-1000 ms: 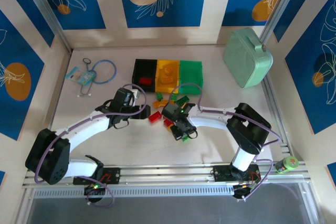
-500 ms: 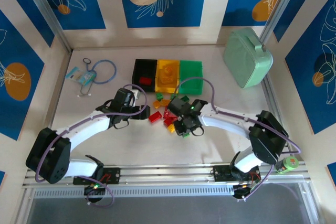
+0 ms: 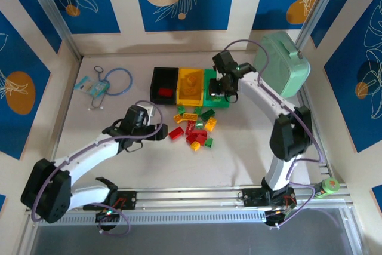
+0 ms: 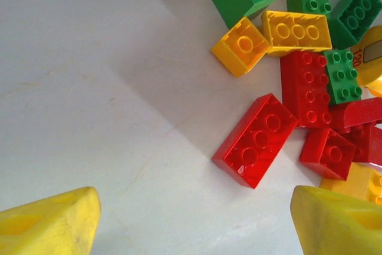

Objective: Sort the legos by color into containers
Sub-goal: Place the lego in the container, then pick up the lego from the center of the table.

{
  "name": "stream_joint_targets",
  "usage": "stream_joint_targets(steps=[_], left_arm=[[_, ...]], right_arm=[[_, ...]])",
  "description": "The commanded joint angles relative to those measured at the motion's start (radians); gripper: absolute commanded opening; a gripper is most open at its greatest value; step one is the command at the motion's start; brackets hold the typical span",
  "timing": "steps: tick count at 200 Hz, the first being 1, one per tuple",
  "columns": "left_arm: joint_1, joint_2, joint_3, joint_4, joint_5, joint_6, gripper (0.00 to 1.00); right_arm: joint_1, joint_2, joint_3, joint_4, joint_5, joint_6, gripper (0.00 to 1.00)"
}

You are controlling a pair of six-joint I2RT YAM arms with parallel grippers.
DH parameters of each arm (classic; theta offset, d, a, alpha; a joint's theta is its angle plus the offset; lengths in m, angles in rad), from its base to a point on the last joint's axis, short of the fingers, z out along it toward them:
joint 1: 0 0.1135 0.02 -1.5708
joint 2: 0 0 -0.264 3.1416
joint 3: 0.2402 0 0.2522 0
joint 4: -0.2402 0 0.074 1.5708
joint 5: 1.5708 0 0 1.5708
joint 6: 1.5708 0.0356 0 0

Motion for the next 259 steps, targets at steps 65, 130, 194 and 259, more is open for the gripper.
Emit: stream_joint_targets(steps=[65, 130, 194, 259], left_arm=[[-0.011, -0.043, -0.016, -0.010, 0.021, -0.028, 0.79], [-0.011, 0.118, 0.134, 0.023, 0.057, -0.049, 0.82], [-0.011, 0.408, 0.393, -0.025, 0.068, -0.030, 0.82], [-0.052, 0.671, 0.682, -0.185, -0.038, -0.008, 0.78]], right_arm=[[-0.082, 0.367, 0.481, -0.202, -0.012, -0.063, 0.72], [-0.009, 0.196, 0.317, -0.136, 0.048, -0.034, 0.86], [0.016, -0.088, -0.083, 0.010, 0.015, 0.037, 0.85], [0.017, -0.342, -0.421, 0.084, -0.034, 0.103, 0.81]])
